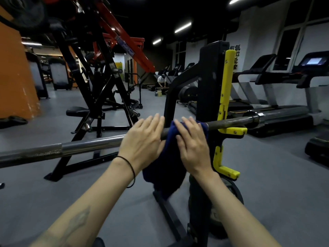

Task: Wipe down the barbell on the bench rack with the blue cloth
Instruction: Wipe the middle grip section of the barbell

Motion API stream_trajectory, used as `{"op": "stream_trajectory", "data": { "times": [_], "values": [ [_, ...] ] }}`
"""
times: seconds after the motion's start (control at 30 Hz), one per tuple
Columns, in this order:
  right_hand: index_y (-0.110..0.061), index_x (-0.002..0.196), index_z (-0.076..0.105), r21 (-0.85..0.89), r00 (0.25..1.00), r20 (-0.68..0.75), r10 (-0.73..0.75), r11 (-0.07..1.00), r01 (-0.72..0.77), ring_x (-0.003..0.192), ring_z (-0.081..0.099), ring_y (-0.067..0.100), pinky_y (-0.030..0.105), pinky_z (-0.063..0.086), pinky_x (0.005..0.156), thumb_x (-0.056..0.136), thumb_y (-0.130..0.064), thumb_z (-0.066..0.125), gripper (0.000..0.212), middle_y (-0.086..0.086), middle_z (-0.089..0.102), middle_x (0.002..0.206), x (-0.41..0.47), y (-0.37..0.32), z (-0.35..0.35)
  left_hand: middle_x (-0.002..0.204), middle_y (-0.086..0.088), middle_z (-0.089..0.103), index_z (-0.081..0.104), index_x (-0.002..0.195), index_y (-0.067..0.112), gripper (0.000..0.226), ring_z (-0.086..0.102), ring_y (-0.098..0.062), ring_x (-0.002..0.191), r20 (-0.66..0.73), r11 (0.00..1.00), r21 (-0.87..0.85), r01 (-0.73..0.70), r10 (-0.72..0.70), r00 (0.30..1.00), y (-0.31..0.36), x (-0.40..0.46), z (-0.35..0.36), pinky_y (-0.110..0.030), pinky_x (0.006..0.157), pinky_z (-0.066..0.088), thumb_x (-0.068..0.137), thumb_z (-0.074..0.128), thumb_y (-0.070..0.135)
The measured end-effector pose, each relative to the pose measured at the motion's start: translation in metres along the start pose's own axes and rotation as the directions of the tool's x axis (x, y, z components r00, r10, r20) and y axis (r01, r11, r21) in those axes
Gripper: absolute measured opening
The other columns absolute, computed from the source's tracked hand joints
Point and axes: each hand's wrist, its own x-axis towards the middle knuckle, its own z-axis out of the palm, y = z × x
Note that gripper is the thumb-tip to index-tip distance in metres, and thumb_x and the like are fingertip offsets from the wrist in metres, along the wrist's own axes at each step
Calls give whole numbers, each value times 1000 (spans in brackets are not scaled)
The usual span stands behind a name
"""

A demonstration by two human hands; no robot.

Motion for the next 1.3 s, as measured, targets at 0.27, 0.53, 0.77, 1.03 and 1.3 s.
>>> {"op": "stream_trajectory", "data": {
  "times": [0.27,0.53,0.77,1.03,1.3],
  "values": [
    [-16,143,60,235,927,-163,337,926,-295,159,16,25,47,1,130,108,-26,35,44,5,47,157,4,-58,35,155,-19,41,35,152,2,63,46,-34,138,-160,998,60,23,-13,987,8,2,21,-47,107,44,105,34,43],
    [-14,143,59,66,968,-153,200,979,-192,148,39,31,50,18,127,109,-27,36,44,9,54,150,5,49,0,154,-17,43,34,153,3,72,43,-31,141,-153,997,44,64,-57,987,11,2,19,-46,113,39,99,36,50],
    [-13,138,64,115,988,-113,102,989,-89,146,42,27,47,12,129,108,-27,37,43,6,60,143,6,-41,26,151,-17,47,39,150,3,57,47,-31,138,-194,995,59,79,-66,979,11,2,23,-43,112,40,98,33,24],
    [-12,133,66,132,933,-193,303,951,-281,146,41,31,51,15,128,107,-27,33,44,10,59,143,8,-2,18,87,-5,56,58,104,11,24,54,-24,74,-236,993,58,103,-87,968,12,5,21,-36,63,42,91,65,31],
    [-15,146,58,47,999,-15,-50,998,51,145,43,24,45,19,127,106,-25,42,44,6,57,147,6,-23,12,52,-1,56,55,75,16,14,57,-23,40,-148,993,45,109,-101,984,9,14,5,-25,42,25,74,62,5]
  ]
}}
